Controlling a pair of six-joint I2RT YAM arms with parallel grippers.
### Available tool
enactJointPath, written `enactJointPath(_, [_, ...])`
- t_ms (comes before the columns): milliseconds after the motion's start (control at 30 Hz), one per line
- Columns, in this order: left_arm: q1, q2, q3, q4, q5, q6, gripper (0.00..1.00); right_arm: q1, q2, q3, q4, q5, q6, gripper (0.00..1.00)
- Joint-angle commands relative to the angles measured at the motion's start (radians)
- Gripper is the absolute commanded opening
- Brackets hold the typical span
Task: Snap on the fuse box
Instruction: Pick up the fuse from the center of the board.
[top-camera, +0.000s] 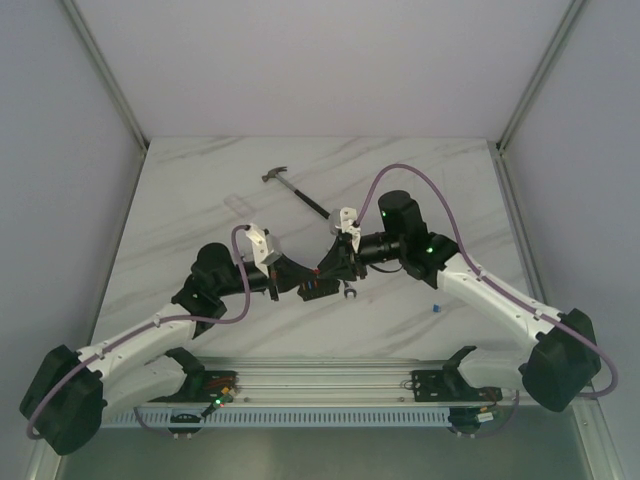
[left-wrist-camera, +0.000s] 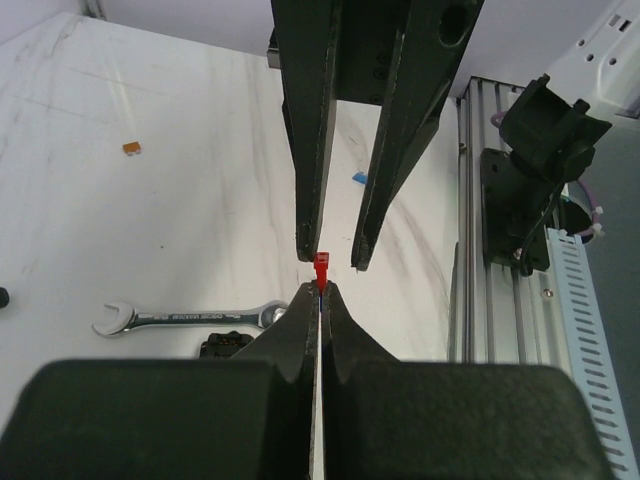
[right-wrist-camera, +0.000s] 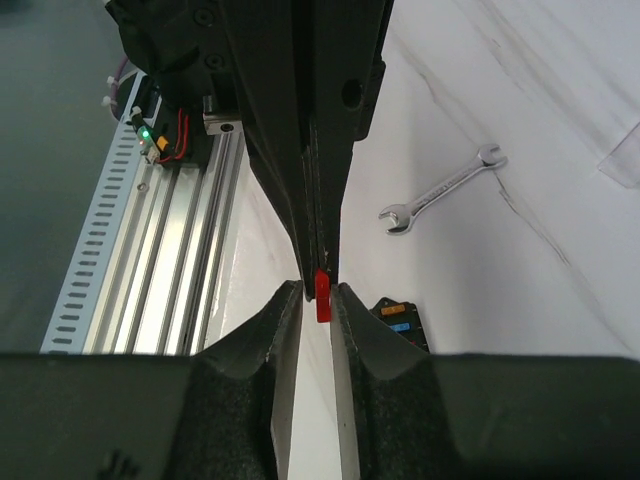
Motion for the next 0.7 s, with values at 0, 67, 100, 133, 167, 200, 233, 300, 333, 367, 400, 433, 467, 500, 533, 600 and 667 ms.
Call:
enactJointPath(0, [-0.01, 0.01, 0.034, 0.002, 0.038, 0.033, 0.0, 0.0, 0.009, 0.037, -0.014, -0.052, -0.025, 0.22])
enactJointPath(67, [-0.014, 0.013, 0.038, -0.002, 0.038, 0.036, 0.0, 0.0, 0.007, 0.037, -0.017, -0.055, -0.027, 0.19])
enactJointPath(100, [-0.015, 0.013, 0.039, -0.003, 0.038, 0.037, 0.0, 0.0, 0.008, 0.037, -0.019, -0.054, -0.028, 0.18])
enactJointPath(133, [-0.017, 0.013, 0.04, -0.003, 0.038, 0.037, 0.0, 0.0, 0.008, 0.037, -0.02, -0.053, -0.028, 0.18])
enactJointPath(167, [-0.018, 0.013, 0.04, -0.003, 0.039, 0.039, 0.0, 0.0, 0.009, 0.037, -0.023, -0.053, -0.03, 0.17])
enactJointPath(200, [-0.018, 0.014, 0.041, -0.003, 0.039, 0.038, 0.0, 0.0, 0.01, 0.037, -0.025, -0.054, -0.033, 0.15])
enactJointPath(233, [-0.02, 0.013, 0.042, -0.004, 0.038, 0.04, 0.0, 0.0, 0.01, 0.036, -0.026, -0.053, -0.033, 0.14])
enactJointPath(300, [-0.022, 0.013, 0.042, -0.005, 0.038, 0.04, 0.0, 0.0, 0.011, 0.035, -0.029, -0.052, -0.034, 0.14])
enactJointPath(333, [-0.022, 0.012, 0.042, -0.006, 0.037, 0.041, 0.0, 0.0, 0.011, 0.035, -0.033, -0.052, -0.036, 0.13])
enactJointPath(367, [-0.024, 0.012, 0.043, -0.006, 0.037, 0.042, 0.0, 0.0, 0.011, 0.034, -0.035, -0.052, -0.037, 0.13])
enactJointPath(400, [-0.024, 0.011, 0.042, -0.006, 0.036, 0.042, 0.0, 0.0, 0.013, 0.034, -0.038, -0.052, -0.039, 0.14])
enactJointPath(433, [-0.024, 0.011, 0.043, -0.004, 0.035, 0.042, 0.0, 0.0, 0.014, 0.034, -0.042, -0.052, -0.042, 0.14])
enactJointPath(467, [-0.024, 0.01, 0.042, -0.004, 0.033, 0.041, 0.0, 0.0, 0.014, 0.034, -0.045, -0.054, -0.044, 0.15])
enactJointPath(500, [-0.025, 0.008, 0.042, -0.003, 0.033, 0.042, 0.0, -0.001, 0.016, 0.033, -0.047, -0.054, -0.046, 0.15])
enactJointPath(533, [-0.025, 0.007, 0.042, -0.003, 0.031, 0.042, 0.0, -0.001, 0.016, 0.033, -0.048, -0.053, -0.046, 0.16])
enactJointPath(600, [-0.025, 0.006, 0.043, -0.001, 0.03, 0.043, 0.0, 0.0, 0.015, 0.032, -0.051, -0.05, -0.048, 0.16])
enactJointPath(667, [-0.025, 0.008, 0.042, -0.001, 0.031, 0.043, 0.0, 0.0, 0.015, 0.031, -0.051, -0.044, -0.049, 0.16])
